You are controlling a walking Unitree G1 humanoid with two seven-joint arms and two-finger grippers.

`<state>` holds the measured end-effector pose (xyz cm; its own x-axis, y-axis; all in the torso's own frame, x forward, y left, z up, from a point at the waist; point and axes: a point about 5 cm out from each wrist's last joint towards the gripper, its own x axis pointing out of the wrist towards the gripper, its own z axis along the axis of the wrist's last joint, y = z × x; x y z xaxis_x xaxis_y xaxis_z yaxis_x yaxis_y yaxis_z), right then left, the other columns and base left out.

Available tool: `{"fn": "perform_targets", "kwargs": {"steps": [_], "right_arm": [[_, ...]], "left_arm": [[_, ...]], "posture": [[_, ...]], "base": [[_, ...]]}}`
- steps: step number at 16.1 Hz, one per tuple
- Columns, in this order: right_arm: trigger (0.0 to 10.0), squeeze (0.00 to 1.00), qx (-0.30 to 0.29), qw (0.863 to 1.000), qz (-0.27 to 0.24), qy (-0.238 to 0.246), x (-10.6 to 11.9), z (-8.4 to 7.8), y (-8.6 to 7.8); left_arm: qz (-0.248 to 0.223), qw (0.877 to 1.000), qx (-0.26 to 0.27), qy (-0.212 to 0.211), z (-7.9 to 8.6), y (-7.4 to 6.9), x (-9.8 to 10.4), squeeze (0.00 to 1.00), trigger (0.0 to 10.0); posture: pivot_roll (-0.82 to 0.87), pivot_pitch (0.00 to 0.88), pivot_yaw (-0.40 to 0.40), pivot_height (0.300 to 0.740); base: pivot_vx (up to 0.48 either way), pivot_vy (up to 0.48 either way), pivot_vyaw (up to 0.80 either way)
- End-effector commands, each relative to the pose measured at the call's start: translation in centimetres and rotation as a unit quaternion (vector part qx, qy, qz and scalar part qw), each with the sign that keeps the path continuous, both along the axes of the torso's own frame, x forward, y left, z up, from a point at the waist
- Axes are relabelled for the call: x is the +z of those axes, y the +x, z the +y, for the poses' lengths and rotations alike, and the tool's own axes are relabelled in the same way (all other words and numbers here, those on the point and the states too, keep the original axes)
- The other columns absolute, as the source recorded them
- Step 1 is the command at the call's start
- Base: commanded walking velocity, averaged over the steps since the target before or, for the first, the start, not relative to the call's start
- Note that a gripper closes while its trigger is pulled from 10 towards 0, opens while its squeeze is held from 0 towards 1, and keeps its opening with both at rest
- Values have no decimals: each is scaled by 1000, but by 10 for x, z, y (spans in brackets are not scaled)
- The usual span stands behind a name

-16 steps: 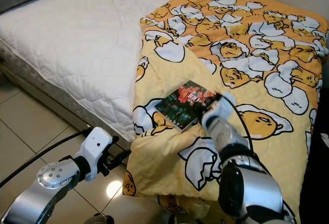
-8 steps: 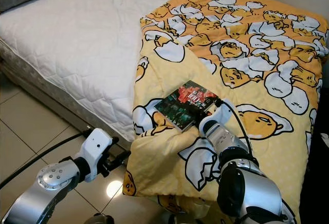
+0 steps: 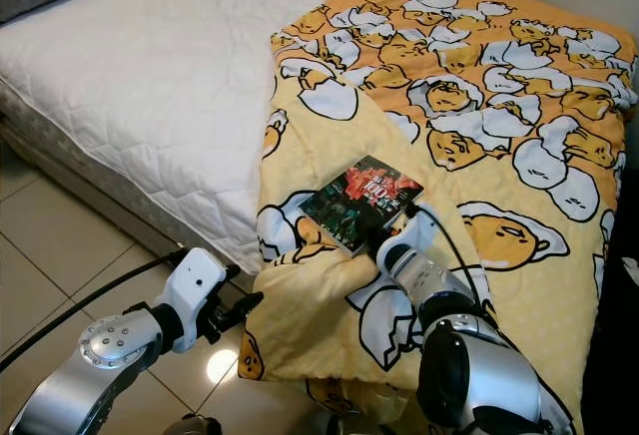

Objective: Clean up the room

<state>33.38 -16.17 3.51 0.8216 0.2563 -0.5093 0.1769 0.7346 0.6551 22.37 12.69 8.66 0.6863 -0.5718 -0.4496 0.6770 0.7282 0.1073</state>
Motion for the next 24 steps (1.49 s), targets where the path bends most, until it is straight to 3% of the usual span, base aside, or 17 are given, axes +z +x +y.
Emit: {"fn": "perform_targets", "kwargs": {"steps": [1,5,11,13,17,24], "right_arm": [[10000,0,10,1000,13,-15,-6,2,-4],[10000,0,8,1000,6,1,-5,8,-3],[10000,0,52,998,24,-36,-14,31,-10],[10000,0,32,999,25,-18,-14,34,-9],[10000,0,-62,993,-30,95,18,23,15],[10000,0,-79,986,-88,113,53,16,38]], "left_arm": [[-1,1000,-10,-4,-3,-1,4,0,10000],[0,1000,-10,-3,-3,-2,3,0,10000],[4,1000,-3,0,1,-2,1,0,10000],[4,1000,-1,0,1,-2,0,0,10000],[4,1000,5,2,5,-4,0,0,10000],[2,1000,2,4,4,0,-1,0,10000]], "posture": [[-29,92,-37,740],[-27,96,-38,740],[-26,102,-42,740],[-19,100,-49,740],[-14,98,-41,740],[-22,97,-33,740]], "base": [[0,0,0],[0,0,0],[0,0,0],[0,0,0],[0,0,0],[0,0,0]]}}
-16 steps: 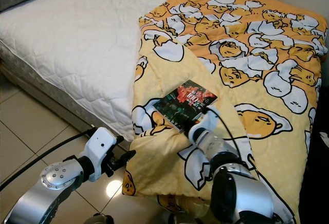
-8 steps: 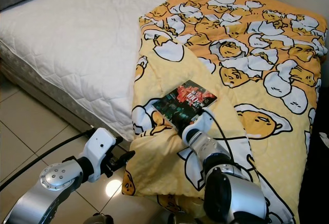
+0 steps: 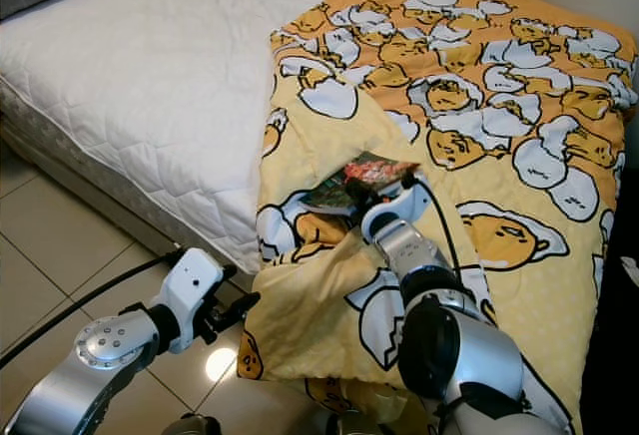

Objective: Clean up the room

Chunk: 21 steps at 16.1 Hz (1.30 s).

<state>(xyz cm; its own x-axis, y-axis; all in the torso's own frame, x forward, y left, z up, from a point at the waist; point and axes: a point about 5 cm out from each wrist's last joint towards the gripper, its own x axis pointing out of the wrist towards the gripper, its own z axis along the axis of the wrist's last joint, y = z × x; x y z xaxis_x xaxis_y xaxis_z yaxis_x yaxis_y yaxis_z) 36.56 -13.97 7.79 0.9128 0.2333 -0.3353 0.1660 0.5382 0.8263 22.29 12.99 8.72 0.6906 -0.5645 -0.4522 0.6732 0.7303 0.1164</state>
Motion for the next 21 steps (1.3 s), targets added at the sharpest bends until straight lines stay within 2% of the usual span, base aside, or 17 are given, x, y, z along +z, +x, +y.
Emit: {"fn": "perform_targets", "kwargs": {"steps": [1,4,6,12,13,14,15,21], "right_arm": [[10000,0,-15,1000,-18,-2,11,-4,7],[10000,0,-14,1000,-4,-6,8,5,6],[10000,0,-26,999,30,-12,-1,11,2],[10000,0,-77,993,92,10,-18,13,-8],[10000,0,-93,989,108,30,-21,12,-10],[3804,0,-95,988,115,35,-23,13,-11],[0,0,-96,988,117,40,-24,13,-12],[0,0,-95,987,123,44,-30,12,-16]], "left_arm": [[4,1000,-1,0,1,0,-2,0,10000],[6,1000,2,1,2,-1,-2,0,10000],[6,1000,4,0,2,-2,-2,0,10000],[11,1000,8,4,2,-5,-5,0,10000],[10,1000,9,7,2,-5,-5,0,10000],[10,1000,9,8,2,-4,-6,0,10000],[10,1000,9,9,2,-4,-6,0,10000],[8,1000,26,2,6,6,-14,0,10000]], "posture": [[-21,98,-35,740],[-18,100,-37,740],[-6,105,-42,740],[46,111,-38,740],[54,109,-30,740],[55,107,-25,740],[55,107,-25,740],[56,66,-22,740]], "base": [[0,0,0],[0,0,0],[0,0,0],[0,0,0],[0,0,0],[0,0,0],[0,0,0],[0,0,0]]}}
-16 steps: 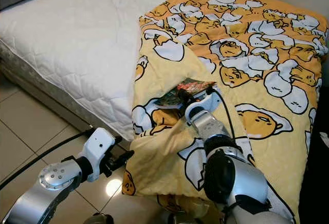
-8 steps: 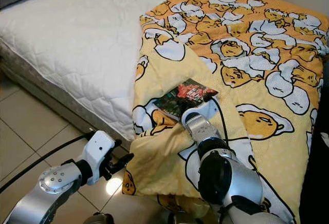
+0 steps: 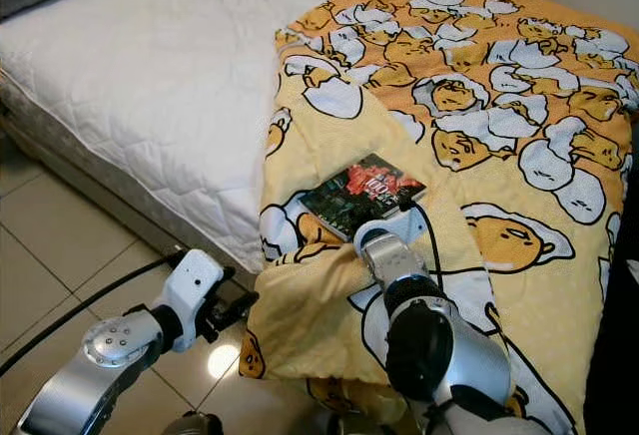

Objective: Clean up the room

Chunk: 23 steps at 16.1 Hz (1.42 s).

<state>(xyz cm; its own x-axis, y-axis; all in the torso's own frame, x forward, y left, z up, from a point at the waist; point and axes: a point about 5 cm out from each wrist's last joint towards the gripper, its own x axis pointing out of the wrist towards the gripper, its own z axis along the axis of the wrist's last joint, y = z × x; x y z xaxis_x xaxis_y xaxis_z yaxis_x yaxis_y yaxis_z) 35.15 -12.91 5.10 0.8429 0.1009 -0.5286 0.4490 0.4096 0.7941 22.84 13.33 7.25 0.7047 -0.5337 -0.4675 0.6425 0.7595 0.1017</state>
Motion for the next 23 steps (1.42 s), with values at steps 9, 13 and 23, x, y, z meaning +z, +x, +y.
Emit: {"fn": "perform_targets", "kwargs": {"steps": [9,13,23], "right_arm": [[0,0,14,1000,-11,-19,-4,-4,-3],[0,0,69,990,-97,-82,9,-21,4],[0,0,383,840,-381,-54,39,-42,-29]], "left_arm": [[-32,999,19,-16,7,13,10,0,10000],[-105,987,94,-73,15,43,32,247,10000],[13,929,14,-370,39,58,64,0,10000]], "posture": [[45,0,8,740],[35,0,17,740],[-5,0,68,740]], "base": [[0,0,0],[0,0,0],[0,0,0]]}}
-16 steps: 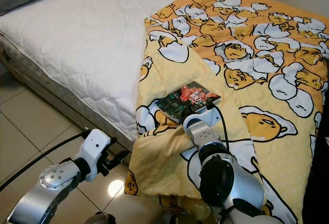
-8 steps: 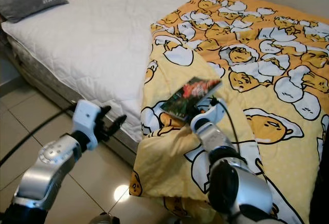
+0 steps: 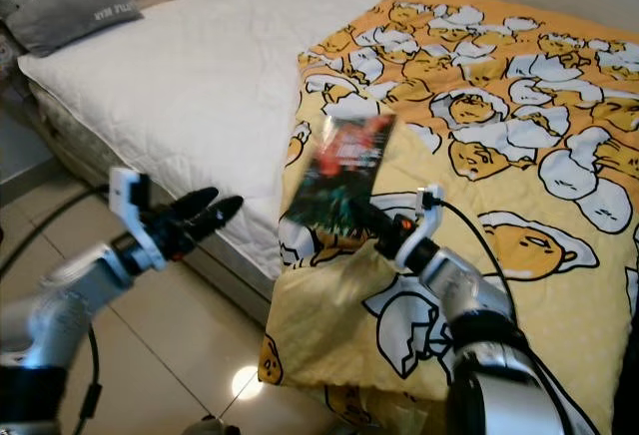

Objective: Clean up the room

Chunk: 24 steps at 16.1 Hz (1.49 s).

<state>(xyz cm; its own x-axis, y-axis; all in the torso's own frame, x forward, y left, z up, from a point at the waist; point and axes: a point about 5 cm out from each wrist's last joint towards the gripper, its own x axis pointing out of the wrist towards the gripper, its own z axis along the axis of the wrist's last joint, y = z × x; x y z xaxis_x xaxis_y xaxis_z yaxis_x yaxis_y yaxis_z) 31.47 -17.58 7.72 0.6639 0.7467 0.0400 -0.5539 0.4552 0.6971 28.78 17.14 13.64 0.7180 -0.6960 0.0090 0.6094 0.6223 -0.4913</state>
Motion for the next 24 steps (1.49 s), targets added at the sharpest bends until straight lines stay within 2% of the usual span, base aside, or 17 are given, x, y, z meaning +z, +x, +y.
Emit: {"fn": "perform_targets", "kwargs": {"steps": [1,4,5,7,10,18,22,23,24], "right_arm": [[0,0,50,997,-44,26,18,8,2],[0,0,158,983,-74,59,29,21,-15],[0,0,202,972,-84,79,35,29,-24],[0,0,240,961,-93,102,43,33,-33],[0,0,253,956,-97,113,49,35,-37],[0,0,255,959,-81,98,47,39,-41],[0,0,250,960,-81,96,47,39,-39],[314,0,250,960,-81,95,47,39,-39],[10000,0,245,963,-79,86,46,39,-38]], "left_arm": [[22,999,-9,-35,4,1,-1,0,10000],[84,987,-45,-130,2,1,-6,0,10000],[96,983,-72,-140,-3,-2,-11,0,9373],[99,981,-80,-144,-4,-1,-14,0,0],[109,976,-97,-162,-4,-3,-14,0,0],[113,965,-137,-193,-9,-14,-11,0,0],[111,965,-137,-195,-11,-15,-12,0,0],[110,965,-137,-195,-11,-15,-11,0,0],[107,965,-138,-196,-11,-15,-10,0,0]], "posture": [[-1,0,67,740],[5,0,63,740],[3,0,64,740],[5,0,67,740],[5,0,74,740],[13,0,72,740],[15,0,70,740],[15,0,70,740],[17,0,69,740]], "base": [[0,0,0],[0,0,0],[0,0,0],[0,0,0],[0,0,0],[0,0,0],[0,0,0],[0,0,0],[0,0,0]]}}
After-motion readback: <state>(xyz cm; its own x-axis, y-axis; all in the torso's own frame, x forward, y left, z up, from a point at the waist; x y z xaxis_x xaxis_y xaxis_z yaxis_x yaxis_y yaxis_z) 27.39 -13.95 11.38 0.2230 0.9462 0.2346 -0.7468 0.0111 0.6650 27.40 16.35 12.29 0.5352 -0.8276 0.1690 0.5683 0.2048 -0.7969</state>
